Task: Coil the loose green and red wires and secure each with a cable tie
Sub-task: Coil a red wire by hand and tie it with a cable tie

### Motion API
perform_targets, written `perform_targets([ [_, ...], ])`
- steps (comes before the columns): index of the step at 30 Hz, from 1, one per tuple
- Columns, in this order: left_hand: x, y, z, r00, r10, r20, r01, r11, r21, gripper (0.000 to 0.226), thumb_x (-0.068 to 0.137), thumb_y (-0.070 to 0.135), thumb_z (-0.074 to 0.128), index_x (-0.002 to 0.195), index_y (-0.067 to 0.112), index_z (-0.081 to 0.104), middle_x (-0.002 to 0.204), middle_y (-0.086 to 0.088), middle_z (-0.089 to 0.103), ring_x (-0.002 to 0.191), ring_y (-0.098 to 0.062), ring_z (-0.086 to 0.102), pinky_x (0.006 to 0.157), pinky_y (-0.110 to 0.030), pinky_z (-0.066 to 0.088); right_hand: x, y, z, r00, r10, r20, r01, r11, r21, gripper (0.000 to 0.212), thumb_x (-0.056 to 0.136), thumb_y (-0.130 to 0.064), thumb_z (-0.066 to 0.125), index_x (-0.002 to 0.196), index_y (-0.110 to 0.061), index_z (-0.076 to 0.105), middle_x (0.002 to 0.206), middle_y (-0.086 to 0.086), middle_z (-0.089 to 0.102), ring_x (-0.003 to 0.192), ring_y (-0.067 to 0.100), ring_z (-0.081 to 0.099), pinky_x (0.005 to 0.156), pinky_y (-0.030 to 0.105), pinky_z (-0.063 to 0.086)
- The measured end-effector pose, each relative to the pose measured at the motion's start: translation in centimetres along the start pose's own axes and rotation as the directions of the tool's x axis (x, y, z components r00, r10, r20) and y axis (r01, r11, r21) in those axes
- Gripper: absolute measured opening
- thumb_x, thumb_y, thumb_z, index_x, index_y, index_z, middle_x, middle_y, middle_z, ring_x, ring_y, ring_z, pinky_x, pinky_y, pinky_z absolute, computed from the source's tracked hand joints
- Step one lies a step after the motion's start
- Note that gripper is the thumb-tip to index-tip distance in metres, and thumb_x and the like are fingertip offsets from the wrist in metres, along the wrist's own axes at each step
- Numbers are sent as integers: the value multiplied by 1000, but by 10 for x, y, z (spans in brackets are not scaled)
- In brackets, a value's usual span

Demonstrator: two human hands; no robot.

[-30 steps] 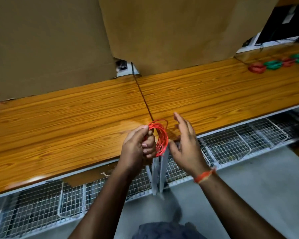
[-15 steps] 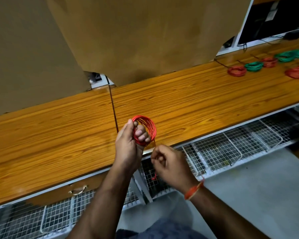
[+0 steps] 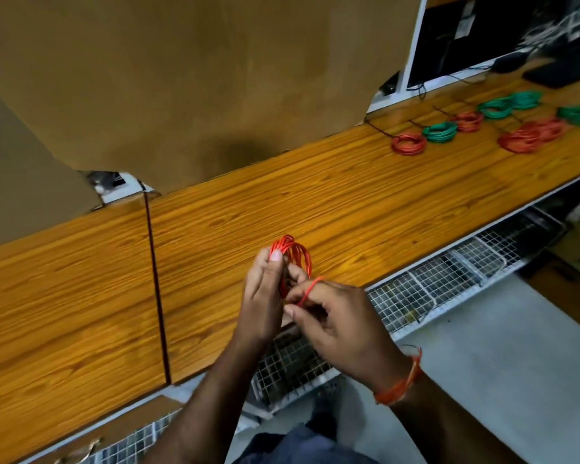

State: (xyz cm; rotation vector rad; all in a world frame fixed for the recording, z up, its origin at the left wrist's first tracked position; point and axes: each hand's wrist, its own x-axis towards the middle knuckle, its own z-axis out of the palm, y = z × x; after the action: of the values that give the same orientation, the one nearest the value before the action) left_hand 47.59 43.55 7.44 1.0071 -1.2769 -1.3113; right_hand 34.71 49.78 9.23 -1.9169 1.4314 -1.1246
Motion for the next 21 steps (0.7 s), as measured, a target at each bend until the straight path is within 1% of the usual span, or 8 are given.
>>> perform_targets([
  [2, 17, -6, 15, 1000, -8, -9, 9, 1000, 19, 33, 110, 20, 44, 78, 17, 53, 63, 16, 62, 60, 4, 55, 62, -17, 47, 15, 12, -14, 997, 1, -83, -1, 1000, 6, 4, 91, -21, 75, 91, -19, 71, 88, -10, 72, 77, 3, 64, 66, 12, 46],
  [3, 27, -7, 23, 1000, 14, 23, -15, 998, 56, 35, 110, 24, 45, 77, 15, 51, 65, 16, 60, 64, 2, 53, 65, -22, 47, 23, 18, -21, 994, 10, -111, -10, 1000, -4, 9, 89, -19, 76, 86, -19, 68, 78, -10, 67, 72, 7, 61, 62, 16, 45],
  [7, 73, -15, 53, 990, 67, 121, -70, 997, 26, 72, 102, 65, 36, 88, -2, 56, 77, -25, 53, 71, -36, 51, 68, -55, 47, 59, 37, -51, 977, 173, -126, -143, 966, 216, 9, 86, -12, 79, 83, -17, 72, 73, -6, 67, 67, 13, 63, 63, 33, 55],
  [9, 95, -20, 67, 984, 98, 148, -103, 994, 29, 78, 101, 72, 29, 91, 2, 61, 82, -33, 56, 76, -50, 55, 72, -66, 47, 76, 51, -63, 957, 253, -144, -192, 920, 343, 7, 88, -9, 78, 86, -13, 73, 76, 5, 70, 72, 29, 65, 68, 48, 58],
  [11, 113, -25, 79, 972, 133, 192, -142, 989, 34, 74, 101, 72, 29, 93, 7, 63, 83, -32, 59, 79, -54, 57, 71, -69, 47, 90, 64, -72, 935, 304, -184, -211, 892, 400, 6, 89, -7, 77, 86, -11, 73, 78, 9, 71, 73, 30, 65, 70, 48, 58],
  [14, 136, -32, 96, 944, 189, 272, -230, 965, 129, 76, 101, 71, 29, 94, 1, 59, 79, -24, 60, 72, -46, 58, 64, -58, 48, 103, 83, -86, 893, 373, -252, -220, 850, 478, 5, 90, -4, 76, 87, -5, 72, 77, 10, 71, 71, 15, 66, 66, 31, 58],
  [18, 154, -27, 123, 880, 277, 386, -386, 890, 244, 40, 106, 54, 36, 85, 25, 54, 71, 15, 53, 62, -3, 48, 58, -19, 38, 113, 109, -112, 812, 496, -307, -237, 762, 603, 8, 88, -1, 75, 90, 1, 69, 75, 11, 70, 70, 12, 65, 65, 22, 55],
  [21, 172, -35, 146, 881, 209, 425, -352, 890, 291, 31, 106, 34, 42, 83, 17, 53, 69, 13, 49, 62, -3, 44, 60, -18, 34, 121, 136, -136, 801, 533, -271, -260, 719, 645, 20, 88, -3, 76, 103, -5, 64, 76, 4, 69, 74, 13, 65, 71, 26, 56],
])
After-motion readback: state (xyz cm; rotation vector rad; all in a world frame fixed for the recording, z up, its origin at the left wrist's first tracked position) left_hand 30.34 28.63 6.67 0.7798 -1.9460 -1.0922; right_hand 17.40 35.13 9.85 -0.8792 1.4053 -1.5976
